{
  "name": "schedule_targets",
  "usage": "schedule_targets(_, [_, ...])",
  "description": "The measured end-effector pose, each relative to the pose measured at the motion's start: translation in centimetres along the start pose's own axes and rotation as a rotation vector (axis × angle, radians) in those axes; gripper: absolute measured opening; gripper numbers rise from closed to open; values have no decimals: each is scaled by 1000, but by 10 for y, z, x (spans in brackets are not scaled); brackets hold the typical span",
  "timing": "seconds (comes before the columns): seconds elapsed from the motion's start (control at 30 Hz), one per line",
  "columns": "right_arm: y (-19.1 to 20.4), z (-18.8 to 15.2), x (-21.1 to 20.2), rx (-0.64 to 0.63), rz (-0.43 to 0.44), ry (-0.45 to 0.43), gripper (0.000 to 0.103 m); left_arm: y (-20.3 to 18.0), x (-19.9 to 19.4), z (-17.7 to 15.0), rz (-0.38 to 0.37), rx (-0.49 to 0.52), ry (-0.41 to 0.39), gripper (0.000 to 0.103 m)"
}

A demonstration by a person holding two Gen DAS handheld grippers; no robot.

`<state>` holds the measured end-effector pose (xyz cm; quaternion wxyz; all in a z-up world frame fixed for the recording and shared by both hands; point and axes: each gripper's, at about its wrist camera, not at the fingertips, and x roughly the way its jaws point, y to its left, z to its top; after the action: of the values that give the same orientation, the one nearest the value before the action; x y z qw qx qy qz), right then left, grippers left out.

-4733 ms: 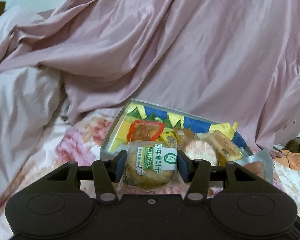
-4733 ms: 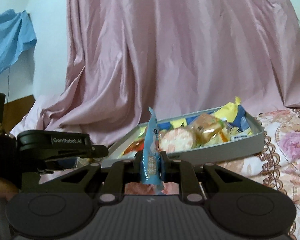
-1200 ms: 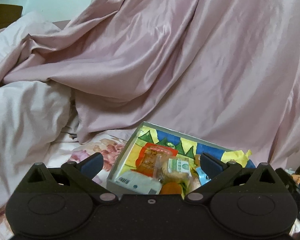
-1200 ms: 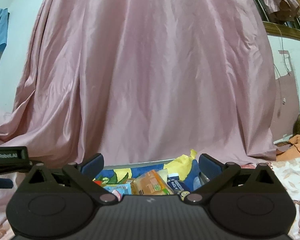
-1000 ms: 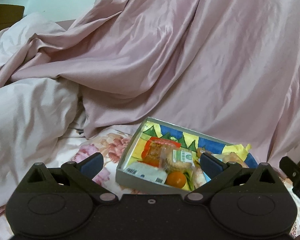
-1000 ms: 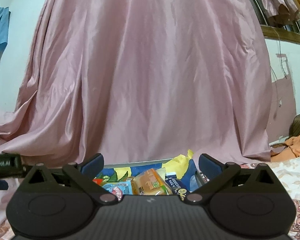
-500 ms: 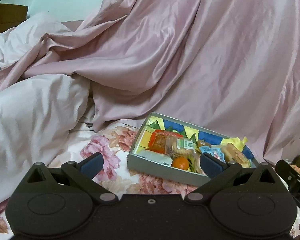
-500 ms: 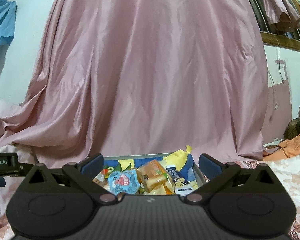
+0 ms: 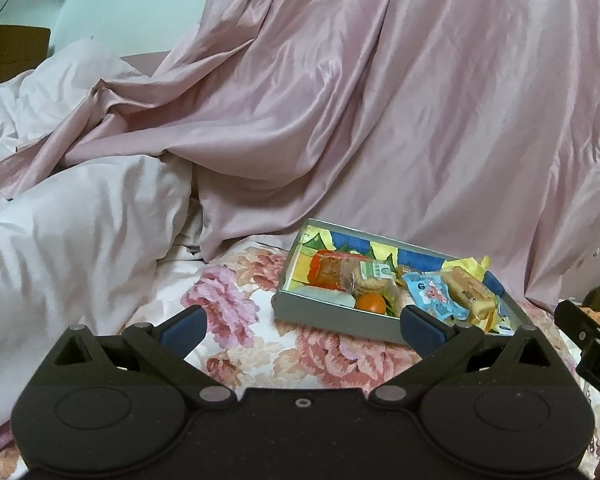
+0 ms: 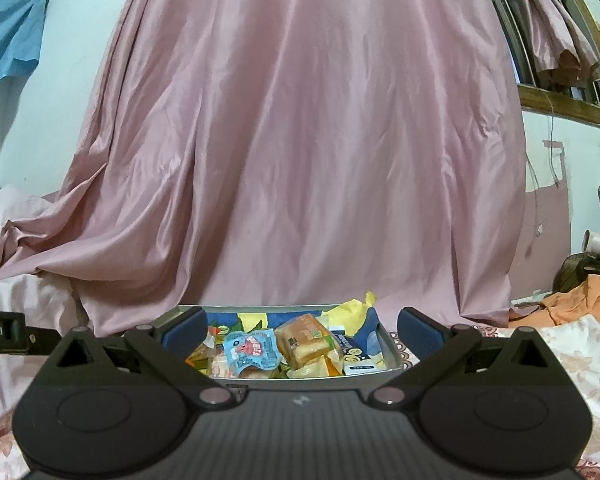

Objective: Organize snacks

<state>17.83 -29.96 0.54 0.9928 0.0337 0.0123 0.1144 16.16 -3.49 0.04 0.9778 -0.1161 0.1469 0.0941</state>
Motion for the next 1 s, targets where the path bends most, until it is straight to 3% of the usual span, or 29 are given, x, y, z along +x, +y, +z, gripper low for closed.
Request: schedule_targets(1.0, [28, -21, -57, -125, 21, 42, 103, 19, -45, -33, -29, 128, -51, 102])
